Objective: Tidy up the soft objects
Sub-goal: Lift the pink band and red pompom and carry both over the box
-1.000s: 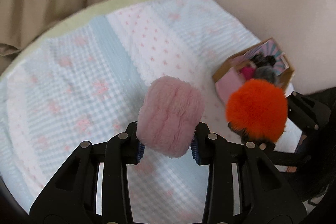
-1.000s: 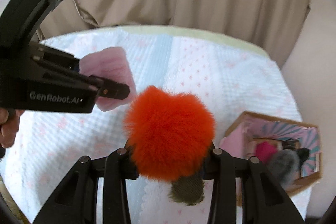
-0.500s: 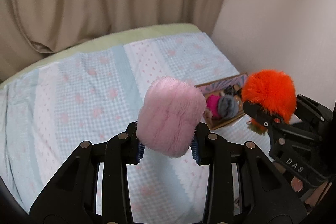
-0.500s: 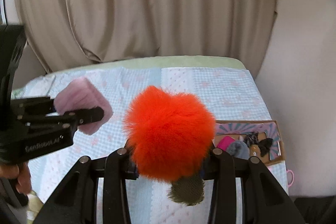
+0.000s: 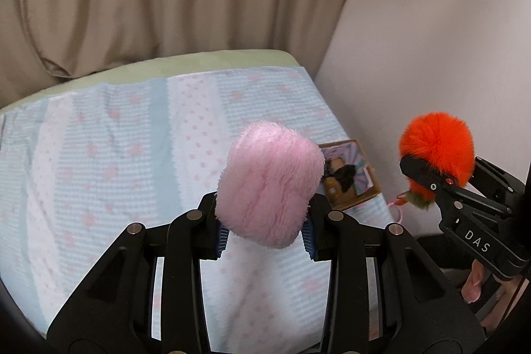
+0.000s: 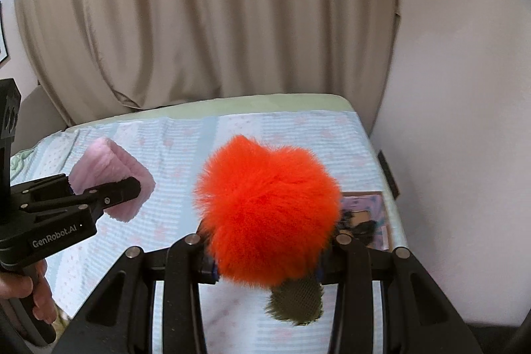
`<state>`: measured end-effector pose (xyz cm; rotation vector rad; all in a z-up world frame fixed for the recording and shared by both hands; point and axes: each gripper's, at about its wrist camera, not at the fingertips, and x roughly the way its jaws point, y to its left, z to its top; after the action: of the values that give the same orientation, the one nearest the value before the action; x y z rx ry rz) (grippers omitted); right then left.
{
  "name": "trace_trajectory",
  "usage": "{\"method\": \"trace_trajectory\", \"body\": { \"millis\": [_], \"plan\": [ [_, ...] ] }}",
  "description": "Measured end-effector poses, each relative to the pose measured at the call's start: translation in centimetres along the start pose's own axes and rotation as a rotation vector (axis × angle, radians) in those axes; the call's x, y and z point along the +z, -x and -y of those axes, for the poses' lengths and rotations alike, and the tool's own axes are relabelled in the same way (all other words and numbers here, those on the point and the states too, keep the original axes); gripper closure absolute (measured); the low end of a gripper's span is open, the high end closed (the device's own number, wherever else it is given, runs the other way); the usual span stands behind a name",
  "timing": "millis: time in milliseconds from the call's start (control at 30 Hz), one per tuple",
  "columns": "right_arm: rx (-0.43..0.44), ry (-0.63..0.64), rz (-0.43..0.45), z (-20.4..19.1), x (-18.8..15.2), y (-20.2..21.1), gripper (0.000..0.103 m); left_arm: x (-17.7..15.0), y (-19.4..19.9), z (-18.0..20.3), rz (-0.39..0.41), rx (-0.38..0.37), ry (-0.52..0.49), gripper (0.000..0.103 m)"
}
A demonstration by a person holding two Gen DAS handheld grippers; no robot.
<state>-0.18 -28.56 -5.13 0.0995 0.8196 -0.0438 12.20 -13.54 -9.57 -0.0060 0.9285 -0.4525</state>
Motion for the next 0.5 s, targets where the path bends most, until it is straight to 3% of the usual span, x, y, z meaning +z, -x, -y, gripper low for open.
{"method": "trace_trajectory", "body": {
  "millis": [233,500],
  "plan": [
    [-0.029,-0.01,-0.067,7.2,0.3,-3.8,0.067,1.3,-7.5,5.9,-0.059,-0.032,0.025,0.071],
    [-0.027,-0.046,-0.177,12.7,-0.6,-11.2,0.067,1.9,-17.4,9.2,-0.178,-0.033,0.041,0.071]
  ]
}}
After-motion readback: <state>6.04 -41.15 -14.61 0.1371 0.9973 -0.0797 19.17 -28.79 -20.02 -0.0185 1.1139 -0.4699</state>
